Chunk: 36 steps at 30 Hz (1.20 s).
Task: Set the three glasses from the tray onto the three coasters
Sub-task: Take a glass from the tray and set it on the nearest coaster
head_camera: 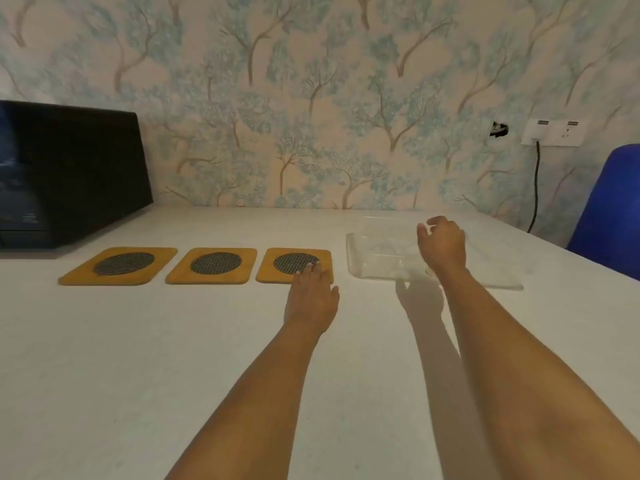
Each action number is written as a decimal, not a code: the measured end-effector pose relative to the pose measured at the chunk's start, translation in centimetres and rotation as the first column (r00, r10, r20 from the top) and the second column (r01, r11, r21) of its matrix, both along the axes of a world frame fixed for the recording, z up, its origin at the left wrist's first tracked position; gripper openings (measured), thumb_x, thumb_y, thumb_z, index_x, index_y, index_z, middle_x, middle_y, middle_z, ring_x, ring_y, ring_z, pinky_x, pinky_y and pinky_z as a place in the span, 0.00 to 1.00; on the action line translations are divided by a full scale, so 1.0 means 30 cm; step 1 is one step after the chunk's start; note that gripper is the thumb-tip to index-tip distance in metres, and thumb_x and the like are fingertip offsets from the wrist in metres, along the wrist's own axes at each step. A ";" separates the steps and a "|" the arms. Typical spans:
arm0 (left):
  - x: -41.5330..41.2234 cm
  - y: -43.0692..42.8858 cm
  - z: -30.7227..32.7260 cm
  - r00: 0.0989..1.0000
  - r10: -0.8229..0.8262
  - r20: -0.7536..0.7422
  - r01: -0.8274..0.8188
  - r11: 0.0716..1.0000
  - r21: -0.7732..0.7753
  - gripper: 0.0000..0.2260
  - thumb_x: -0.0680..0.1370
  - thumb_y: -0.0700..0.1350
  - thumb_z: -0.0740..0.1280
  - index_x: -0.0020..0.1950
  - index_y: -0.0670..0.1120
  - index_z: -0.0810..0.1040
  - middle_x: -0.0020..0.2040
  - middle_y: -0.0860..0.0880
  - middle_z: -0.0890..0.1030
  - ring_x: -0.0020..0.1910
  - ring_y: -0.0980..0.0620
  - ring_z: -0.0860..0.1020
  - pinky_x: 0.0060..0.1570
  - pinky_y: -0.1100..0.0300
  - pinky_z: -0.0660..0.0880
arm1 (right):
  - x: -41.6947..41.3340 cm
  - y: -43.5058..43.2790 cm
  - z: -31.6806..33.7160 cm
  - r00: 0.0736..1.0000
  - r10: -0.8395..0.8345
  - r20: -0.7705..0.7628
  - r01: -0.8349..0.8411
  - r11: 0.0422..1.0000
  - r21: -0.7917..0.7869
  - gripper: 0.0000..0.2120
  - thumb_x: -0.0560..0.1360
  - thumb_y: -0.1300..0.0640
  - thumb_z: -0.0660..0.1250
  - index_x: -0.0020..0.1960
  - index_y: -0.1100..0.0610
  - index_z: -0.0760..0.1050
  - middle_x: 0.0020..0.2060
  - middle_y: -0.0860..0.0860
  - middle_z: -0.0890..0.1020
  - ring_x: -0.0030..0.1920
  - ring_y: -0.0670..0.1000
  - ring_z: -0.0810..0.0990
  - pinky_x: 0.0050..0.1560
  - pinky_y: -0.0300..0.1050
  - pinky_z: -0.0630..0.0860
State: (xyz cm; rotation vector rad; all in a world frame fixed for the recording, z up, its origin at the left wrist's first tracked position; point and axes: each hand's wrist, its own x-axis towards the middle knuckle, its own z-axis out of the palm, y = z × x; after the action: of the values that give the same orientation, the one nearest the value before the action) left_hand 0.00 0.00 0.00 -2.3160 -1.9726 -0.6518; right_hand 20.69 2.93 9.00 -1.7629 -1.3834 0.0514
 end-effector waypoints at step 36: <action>0.068 0.111 -0.006 0.998 0.043 0.049 -0.039 0.996 -0.085 0.23 0.82 0.53 0.48 0.75 0.45 0.59 0.77 0.46 0.59 0.77 0.48 0.54 0.77 0.50 0.50 | 0.150 0.327 -0.006 0.922 -0.344 -0.178 0.201 0.818 -0.539 0.35 0.72 0.55 0.70 0.72 0.60 0.57 0.68 0.61 0.68 0.67 0.58 0.70 0.65 0.50 0.69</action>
State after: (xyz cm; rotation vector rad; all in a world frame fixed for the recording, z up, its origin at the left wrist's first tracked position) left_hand 2.04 3.32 -0.19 -2.3209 -2.1035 -0.6438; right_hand 25.20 12.75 8.81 -2.2855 -0.9500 0.5290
